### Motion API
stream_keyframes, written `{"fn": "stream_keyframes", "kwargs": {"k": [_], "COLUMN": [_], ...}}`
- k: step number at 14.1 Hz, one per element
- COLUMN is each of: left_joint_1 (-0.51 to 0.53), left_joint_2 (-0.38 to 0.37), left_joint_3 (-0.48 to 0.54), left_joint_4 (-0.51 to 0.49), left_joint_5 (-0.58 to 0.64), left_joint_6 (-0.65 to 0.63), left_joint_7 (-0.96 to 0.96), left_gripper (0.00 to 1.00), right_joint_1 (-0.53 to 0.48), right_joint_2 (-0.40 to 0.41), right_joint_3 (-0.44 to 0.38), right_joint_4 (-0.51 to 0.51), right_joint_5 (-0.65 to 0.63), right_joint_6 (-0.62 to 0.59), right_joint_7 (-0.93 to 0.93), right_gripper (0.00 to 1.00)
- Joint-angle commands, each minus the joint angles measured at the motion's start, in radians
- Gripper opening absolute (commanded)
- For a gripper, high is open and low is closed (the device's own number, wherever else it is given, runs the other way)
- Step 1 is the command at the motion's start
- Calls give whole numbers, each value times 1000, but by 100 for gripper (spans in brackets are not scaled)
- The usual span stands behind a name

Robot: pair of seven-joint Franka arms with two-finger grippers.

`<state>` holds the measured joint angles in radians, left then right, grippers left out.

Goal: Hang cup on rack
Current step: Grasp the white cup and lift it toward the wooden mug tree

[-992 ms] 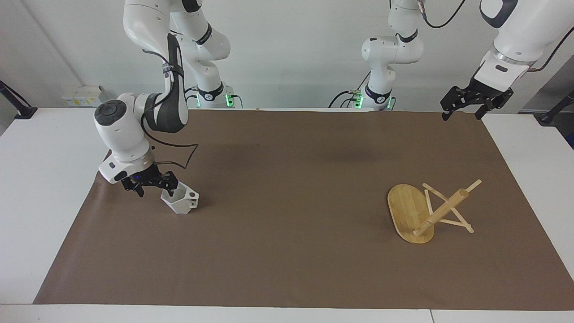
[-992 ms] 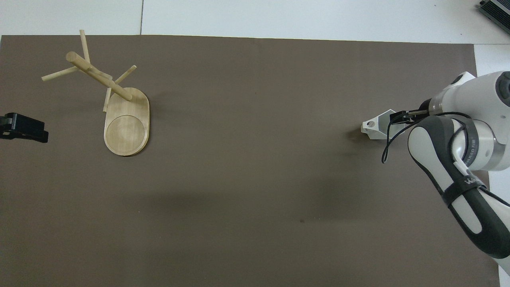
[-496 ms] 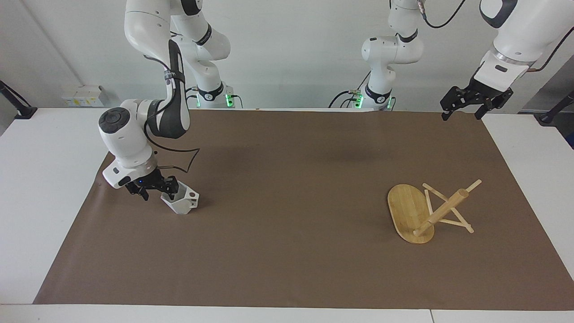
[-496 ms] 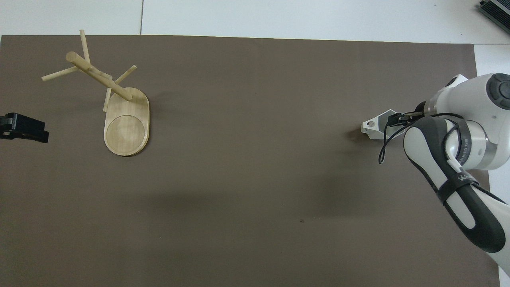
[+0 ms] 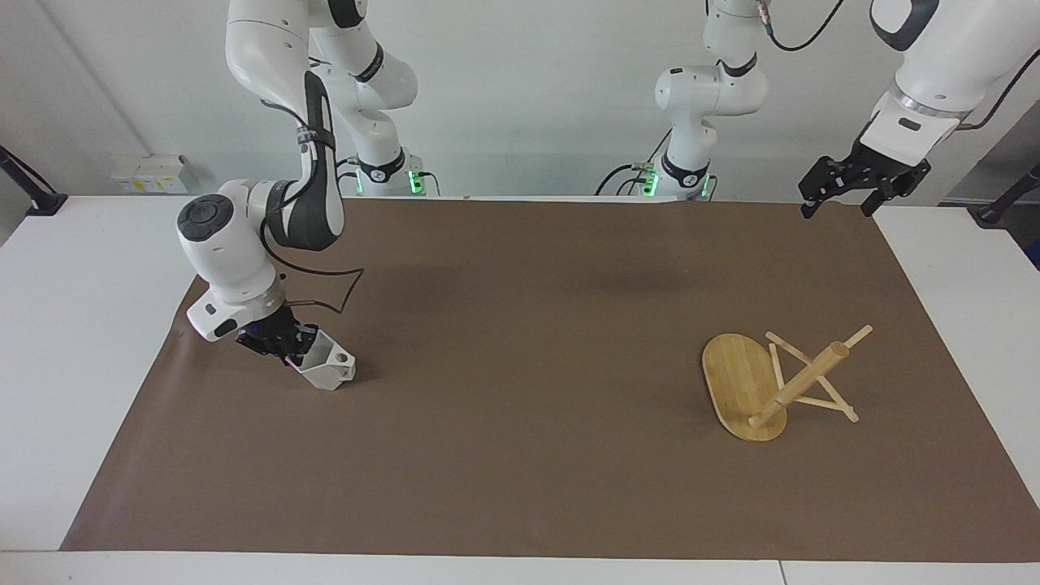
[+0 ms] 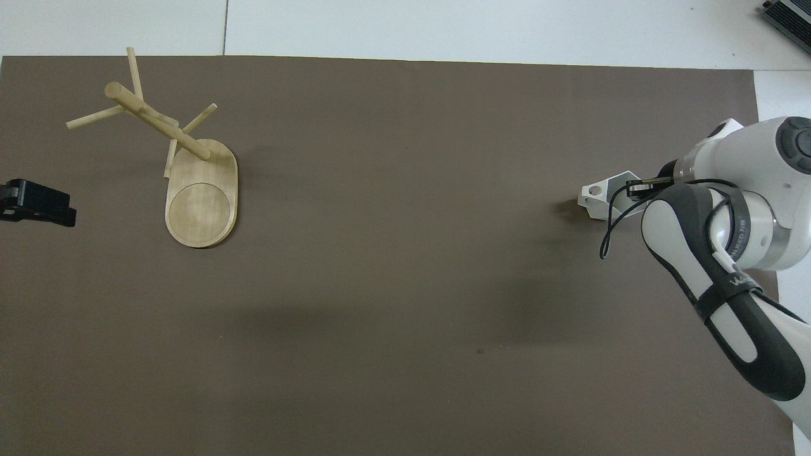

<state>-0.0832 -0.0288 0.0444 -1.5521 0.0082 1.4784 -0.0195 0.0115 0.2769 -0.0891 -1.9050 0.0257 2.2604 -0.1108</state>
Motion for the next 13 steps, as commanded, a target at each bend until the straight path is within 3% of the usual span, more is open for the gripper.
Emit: {"fn": "stream_keyframes", "kwargs": {"k": [1, 5, 9, 13], "left_joint_1": [7, 7, 7, 7], "left_joint_2": [-28, -28, -28, -28], "left_joint_3": [-6, -6, -6, -6], "left_joint_4": [-37, -37, -37, -37], "left_joint_5": [12, 12, 13, 12], "left_joint_6": [22, 22, 22, 22], "left_joint_7": [-7, -7, -7, -5], "left_gripper": [100, 100, 100, 100], "right_joint_1": [4, 4, 4, 2], "right_joint_2": [1, 1, -10, -18], "right_joint_3": [-3, -3, 43, 46], "right_joint_4": [0, 21, 124, 243], "right_joint_5": [11, 16, 31, 199], "right_joint_6": [-1, -34, -192, -364], "right_joint_7": [-18, -18, -18, -18], "right_gripper": [0, 0, 0, 0]}}
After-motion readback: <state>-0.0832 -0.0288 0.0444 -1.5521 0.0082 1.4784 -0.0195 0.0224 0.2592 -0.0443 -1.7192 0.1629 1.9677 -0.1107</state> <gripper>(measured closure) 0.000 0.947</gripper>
